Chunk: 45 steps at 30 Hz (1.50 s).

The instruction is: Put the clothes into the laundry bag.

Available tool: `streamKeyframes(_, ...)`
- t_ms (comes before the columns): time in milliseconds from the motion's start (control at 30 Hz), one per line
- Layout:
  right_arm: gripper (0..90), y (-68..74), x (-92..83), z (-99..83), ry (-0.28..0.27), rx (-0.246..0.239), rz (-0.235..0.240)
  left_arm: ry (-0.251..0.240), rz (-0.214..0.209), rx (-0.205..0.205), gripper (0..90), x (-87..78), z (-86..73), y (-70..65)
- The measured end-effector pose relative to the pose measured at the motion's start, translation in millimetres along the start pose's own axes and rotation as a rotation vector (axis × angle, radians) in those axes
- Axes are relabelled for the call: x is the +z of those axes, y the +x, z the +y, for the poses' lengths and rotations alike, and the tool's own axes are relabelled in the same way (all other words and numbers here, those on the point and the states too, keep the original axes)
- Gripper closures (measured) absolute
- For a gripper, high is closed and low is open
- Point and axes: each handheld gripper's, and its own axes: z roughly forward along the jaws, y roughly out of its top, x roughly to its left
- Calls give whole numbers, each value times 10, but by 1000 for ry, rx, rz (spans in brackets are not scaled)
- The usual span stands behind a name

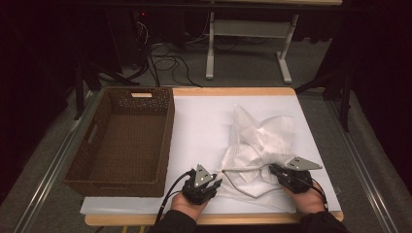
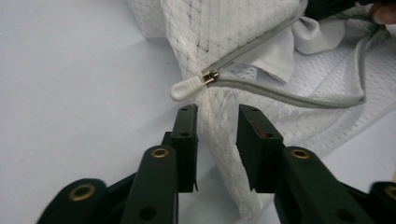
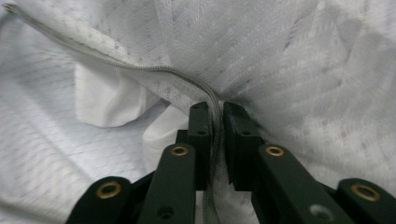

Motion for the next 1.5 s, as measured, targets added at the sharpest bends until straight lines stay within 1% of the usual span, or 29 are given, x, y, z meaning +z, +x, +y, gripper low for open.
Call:
streamKeyframes(33, 812, 11, -36, -8, -10, 8, 9, -3, 9, -2, 651, -10, 2, 4)
streamKeyframes(133, 792, 41, -146, -23, -39, 5, 21, -24, 40, -11, 576, -40, 7, 7)
streamKeyframes(167, 787, 54, -182, -25, -48, 4, 23, -32, 56, -6, 552, -51, 11, 6)
streamKeyframes(200, 786, 71, -225, -28, -57, 9, 21, -40, 61, -5, 517, -57, 13, 2)
streamKeyframes(333, 787, 85, -318, -53, -78, 9, 20, -67, 82, 12, 460, -62, 43, -20)
streamKeyframes(367, 786, 91, -341, -61, -80, 18, 19, -70, 83, 17, 444, -54, 52, -26)
streamKeyframes(433, 786, 92, -381, -78, -86, 13, 13, -71, 87, 26, 419, -24, 72, -43)
streamKeyframes(467, 786, 94, -400, -86, -92, 18, 11, -71, 90, 34, 400, -5, 84, -53)
streamKeyframes(500, 786, 90, -420, -91, -95, 11, 8, -67, 92, 46, 386, 15, 100, -64)
streamKeyframes(567, 778, 85, -460, -103, -102, 15, -6, -63, 93, 66, 377, 67, 133, -82)
streamKeyframes(633, 757, 61, -503, -119, -108, 32, -18, -42, 97, 80, 365, 144, 160, -86)
streamKeyframes(733, 728, 14, -562, -152, -114, 56, -48, -3, 122, 102, 362, 269, 182, -69)
streamKeyframes(767, 705, 0, -577, -166, -115, 69, -57, 10, 127, 105, 373, 302, 186, -53)
streamKeyframes(833, 640, -31, -594, -196, -110, 91, -89, 29, 125, 99, 444, 352, 195, -13)
streamKeyframes(867, 607, -54, -592, -212, -107, 96, -107, 35, 122, 100, 465, 365, 201, 4)
streamKeyframes(933, 545, -100, -582, -247, -92, 127, -133, 37, 118, 105, 542, 373, 208, 23)
streamKeyframes(967, 516, -127, -572, -263, -84, 141, -146, 41, 118, 103, 566, 376, 210, 31)
streamKeyframes(1033, 473, -182, -548, -292, -73, 174, -151, 55, 96, 94, 635, 384, 209, 50)
streamKeyframes(1067, 457, -205, -534, -303, -64, 189, -149, 63, 93, 90, 661, 390, 207, 54)
streamKeyframes(1133, 441, -232, -501, -319, -51, 205, -150, 73, 79, 87, 718, 394, 198, 63)
streamKeyframes(1200, 428, -251, -468, -325, -41, 211, -139, 68, 80, 78, 729, 374, 192, 65)
streamKeyframes(1233, 427, -249, -458, -320, -37, 214, -141, 52, 85, 73, 699, 351, 189, 58)
streamKeyframes(1267, 427, -246, -455, -314, -37, 215, -143, 29, 92, 70, 648, 317, 187, 47)
streamKeyframes(1300, 428, -244, -457, -308, -40, 215, -143, 7, 98, 68, 581, 277, 187, 33)
streamKeyframes(1367, 429, -246, -469, -301, -49, 205, -144, -42, 92, 68, 469, 218, 179, 1)
streamKeyframes(1400, 429, -240, -480, -301, -51, 207, -143, -47, 95, 73, 416, 216, 177, -9)
streamKeyframes(1433, 430, -241, -483, -300, -53, 203, -144, -40, 78, 74, 379, 232, 176, -18)
streamKeyframes(1467, 430, -237, -487, -299, -52, 206, -142, -18, 57, 72, 355, 265, 178, -13)
streamKeyframes(1500, 430, -236, -484, -297, -54, 204, -141, 10, 54, 61, 345, 314, 180, -5)
